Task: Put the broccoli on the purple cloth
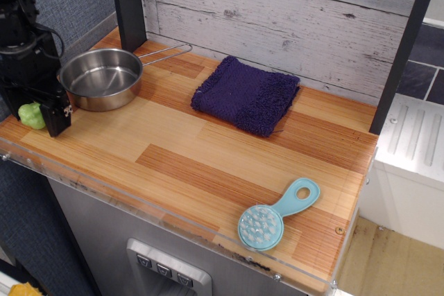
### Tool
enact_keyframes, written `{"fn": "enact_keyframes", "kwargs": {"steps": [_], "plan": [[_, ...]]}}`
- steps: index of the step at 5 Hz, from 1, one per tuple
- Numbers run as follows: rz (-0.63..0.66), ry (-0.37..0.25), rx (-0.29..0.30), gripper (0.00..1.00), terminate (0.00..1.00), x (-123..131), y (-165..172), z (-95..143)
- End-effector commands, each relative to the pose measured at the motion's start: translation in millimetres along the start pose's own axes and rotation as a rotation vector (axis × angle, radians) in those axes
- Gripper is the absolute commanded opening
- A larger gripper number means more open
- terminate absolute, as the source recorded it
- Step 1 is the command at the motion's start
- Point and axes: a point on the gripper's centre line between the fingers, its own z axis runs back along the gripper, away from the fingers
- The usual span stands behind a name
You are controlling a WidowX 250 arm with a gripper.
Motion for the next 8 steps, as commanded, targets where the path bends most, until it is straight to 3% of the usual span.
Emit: {"fn": "enact_keyframes", "kwargs": {"steps": [1,2,3,4,5,6,8], "plan": [[-0.031,-0.046,0.031,0.0,0.0,12,-16,19],[-0.022,-0.04,0.01,0.0,0.0,12,-36,47],[0.021,-0.146,-0.021,0.0,0.0,17,-75,102],[-0.032,-0.162,-0.065,0.0,0.0,57,-119,119],[-0.041,-0.143,-0.06,0.0,0.0,92,-162,103],[-0.036,-0.123,-0.065,0.0,0.0,122,-178,85],[-0.029,-0.114,-0.04,0.0,0.0,153,-174,70]]}}
